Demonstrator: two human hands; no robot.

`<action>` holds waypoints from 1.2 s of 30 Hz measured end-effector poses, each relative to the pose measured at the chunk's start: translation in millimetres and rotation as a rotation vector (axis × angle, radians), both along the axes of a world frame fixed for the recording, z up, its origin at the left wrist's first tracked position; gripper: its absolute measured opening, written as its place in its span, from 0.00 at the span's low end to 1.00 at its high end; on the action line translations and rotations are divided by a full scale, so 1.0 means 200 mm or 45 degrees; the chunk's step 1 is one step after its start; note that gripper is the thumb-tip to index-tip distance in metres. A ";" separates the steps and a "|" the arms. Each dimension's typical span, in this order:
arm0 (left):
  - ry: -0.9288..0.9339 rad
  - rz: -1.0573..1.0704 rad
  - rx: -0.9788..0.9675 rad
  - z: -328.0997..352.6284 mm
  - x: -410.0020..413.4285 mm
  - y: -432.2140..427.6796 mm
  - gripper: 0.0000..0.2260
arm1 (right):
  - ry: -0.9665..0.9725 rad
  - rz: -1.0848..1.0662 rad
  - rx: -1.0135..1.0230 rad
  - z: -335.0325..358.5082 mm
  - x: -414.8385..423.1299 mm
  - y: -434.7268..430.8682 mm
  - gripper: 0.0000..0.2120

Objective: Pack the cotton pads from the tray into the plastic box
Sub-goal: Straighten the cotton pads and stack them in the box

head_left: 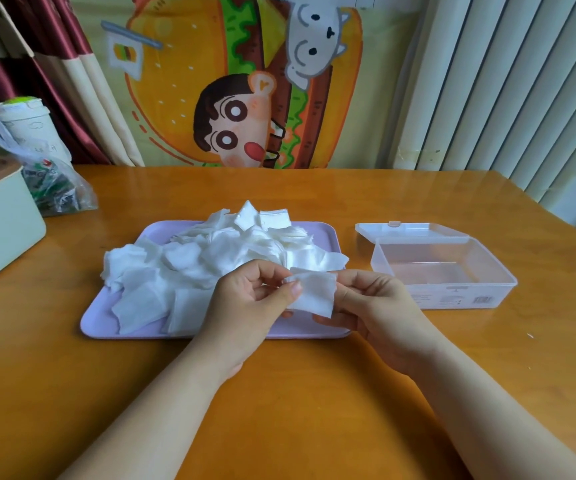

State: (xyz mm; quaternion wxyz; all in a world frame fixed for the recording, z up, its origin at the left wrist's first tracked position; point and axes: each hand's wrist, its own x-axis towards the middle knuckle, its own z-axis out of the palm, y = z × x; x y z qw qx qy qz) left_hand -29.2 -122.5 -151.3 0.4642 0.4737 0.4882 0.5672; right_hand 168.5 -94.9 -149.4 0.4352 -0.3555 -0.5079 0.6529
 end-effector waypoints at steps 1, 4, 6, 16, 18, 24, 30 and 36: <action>-0.004 0.006 -0.001 0.00 0.00 0.00 0.04 | 0.002 0.007 -0.001 0.00 0.00 0.00 0.10; 0.004 0.014 -0.009 0.00 0.00 0.00 0.05 | 0.007 0.009 0.009 0.00 0.00 0.00 0.10; 0.031 0.011 -0.016 -0.01 0.00 0.00 0.05 | -0.009 0.022 0.029 0.00 0.01 0.00 0.10; 0.055 -0.008 -0.005 -0.01 -0.01 0.00 0.07 | -0.087 -0.049 0.104 0.00 -0.01 -0.01 0.02; -0.006 -0.019 -0.034 0.00 -0.02 0.01 0.08 | -0.061 -0.065 0.073 -0.01 -0.01 0.00 0.03; 0.047 -0.125 -0.086 0.01 -0.03 0.00 0.09 | -0.046 -0.066 0.066 -0.02 -0.02 0.01 0.11; 0.051 -0.135 -0.050 0.00 -0.03 0.01 0.11 | -0.008 -0.178 0.049 -0.03 -0.02 0.01 0.13; 0.015 -0.007 -0.011 -0.02 -0.02 0.02 0.10 | -0.060 -0.313 -0.014 -0.03 -0.01 0.02 0.12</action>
